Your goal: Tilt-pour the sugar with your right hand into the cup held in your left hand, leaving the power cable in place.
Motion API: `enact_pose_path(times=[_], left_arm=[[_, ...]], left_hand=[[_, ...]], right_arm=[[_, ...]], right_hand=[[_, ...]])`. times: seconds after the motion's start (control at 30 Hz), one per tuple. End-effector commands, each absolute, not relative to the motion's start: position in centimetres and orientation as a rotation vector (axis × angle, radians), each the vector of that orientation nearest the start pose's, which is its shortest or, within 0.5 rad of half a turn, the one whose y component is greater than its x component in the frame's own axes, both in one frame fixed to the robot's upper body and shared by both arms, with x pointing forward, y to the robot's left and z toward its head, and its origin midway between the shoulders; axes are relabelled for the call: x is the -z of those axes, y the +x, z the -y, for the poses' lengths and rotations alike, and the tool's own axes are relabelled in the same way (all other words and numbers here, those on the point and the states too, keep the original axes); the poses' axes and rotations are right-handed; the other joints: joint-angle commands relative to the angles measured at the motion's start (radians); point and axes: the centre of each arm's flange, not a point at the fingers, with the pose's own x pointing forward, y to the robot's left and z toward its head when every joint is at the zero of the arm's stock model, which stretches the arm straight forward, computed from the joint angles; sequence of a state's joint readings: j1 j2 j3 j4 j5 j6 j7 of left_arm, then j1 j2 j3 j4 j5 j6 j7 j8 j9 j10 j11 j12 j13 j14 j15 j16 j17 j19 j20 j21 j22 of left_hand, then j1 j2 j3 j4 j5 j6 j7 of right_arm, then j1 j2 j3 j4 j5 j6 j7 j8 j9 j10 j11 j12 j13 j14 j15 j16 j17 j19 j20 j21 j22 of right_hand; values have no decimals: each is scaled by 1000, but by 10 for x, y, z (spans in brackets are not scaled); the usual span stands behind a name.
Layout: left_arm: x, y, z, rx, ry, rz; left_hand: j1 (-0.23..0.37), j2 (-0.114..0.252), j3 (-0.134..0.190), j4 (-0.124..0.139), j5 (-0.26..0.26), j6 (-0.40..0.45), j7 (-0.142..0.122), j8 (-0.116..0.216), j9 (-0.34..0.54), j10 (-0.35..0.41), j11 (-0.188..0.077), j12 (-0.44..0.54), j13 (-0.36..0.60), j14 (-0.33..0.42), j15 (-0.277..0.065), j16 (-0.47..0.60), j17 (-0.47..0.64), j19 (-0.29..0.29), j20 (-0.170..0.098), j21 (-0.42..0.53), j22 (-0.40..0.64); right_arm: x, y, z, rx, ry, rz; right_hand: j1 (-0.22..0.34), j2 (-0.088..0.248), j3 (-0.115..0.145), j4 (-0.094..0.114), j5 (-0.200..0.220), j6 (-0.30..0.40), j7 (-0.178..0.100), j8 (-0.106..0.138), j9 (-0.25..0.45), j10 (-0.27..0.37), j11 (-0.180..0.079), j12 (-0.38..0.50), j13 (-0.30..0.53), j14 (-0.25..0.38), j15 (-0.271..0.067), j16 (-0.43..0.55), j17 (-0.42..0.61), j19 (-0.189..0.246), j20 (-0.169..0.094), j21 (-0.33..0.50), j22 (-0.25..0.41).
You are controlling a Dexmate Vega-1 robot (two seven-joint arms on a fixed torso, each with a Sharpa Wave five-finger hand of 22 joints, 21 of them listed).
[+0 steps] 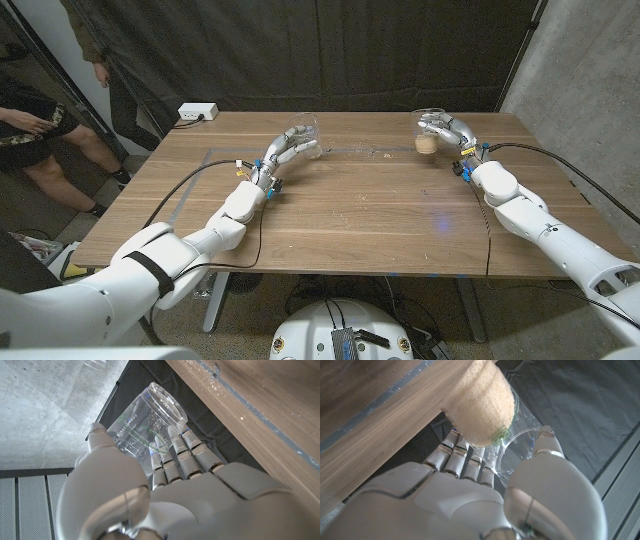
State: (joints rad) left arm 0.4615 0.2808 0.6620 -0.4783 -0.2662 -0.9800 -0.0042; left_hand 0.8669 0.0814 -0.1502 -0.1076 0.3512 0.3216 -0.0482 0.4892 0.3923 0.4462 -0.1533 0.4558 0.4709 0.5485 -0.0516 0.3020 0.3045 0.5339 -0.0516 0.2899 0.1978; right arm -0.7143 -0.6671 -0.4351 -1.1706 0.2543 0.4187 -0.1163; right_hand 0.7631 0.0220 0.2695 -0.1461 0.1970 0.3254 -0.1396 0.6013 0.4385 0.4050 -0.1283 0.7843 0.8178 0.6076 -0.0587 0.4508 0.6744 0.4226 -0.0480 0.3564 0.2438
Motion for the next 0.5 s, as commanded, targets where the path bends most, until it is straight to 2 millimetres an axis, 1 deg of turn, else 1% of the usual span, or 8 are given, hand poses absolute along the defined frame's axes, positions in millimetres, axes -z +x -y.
enact_pose_path(times=[0.03,0.33,0.5], left_arm=[[7,678,-223,235,320,875],[7,681,-229,236,320,836],[2,682,-230,235,318,831]], left_hand=[[7,5,-8,-3,-4,11,0,9,6,13,0,12,6,14,-128,-5,7,10,-28,7,3],[10,8,-11,-2,-8,10,0,11,8,12,2,14,11,15,-128,-9,11,10,-27,7,3],[11,9,-12,-1,-10,10,-3,12,9,12,2,16,13,17,-129,-10,13,9,-27,7,4]], right_arm=[[-25,635,357,49,-385,774],[-18,638,354,58,-347,779],[-18,640,354,67,-323,789]], right_hand=[[13,18,11,0,5,13,-8,9,4,15,-12,5,0,12,-174,-6,3,-6,-18,2,2],[18,18,12,-2,4,12,-13,9,4,12,-16,1,-2,13,-174,-12,2,-8,-20,1,2],[20,17,13,-2,4,15,-18,10,4,15,-19,-1,-5,12,-174,-17,1,-7,-24,1,1]])
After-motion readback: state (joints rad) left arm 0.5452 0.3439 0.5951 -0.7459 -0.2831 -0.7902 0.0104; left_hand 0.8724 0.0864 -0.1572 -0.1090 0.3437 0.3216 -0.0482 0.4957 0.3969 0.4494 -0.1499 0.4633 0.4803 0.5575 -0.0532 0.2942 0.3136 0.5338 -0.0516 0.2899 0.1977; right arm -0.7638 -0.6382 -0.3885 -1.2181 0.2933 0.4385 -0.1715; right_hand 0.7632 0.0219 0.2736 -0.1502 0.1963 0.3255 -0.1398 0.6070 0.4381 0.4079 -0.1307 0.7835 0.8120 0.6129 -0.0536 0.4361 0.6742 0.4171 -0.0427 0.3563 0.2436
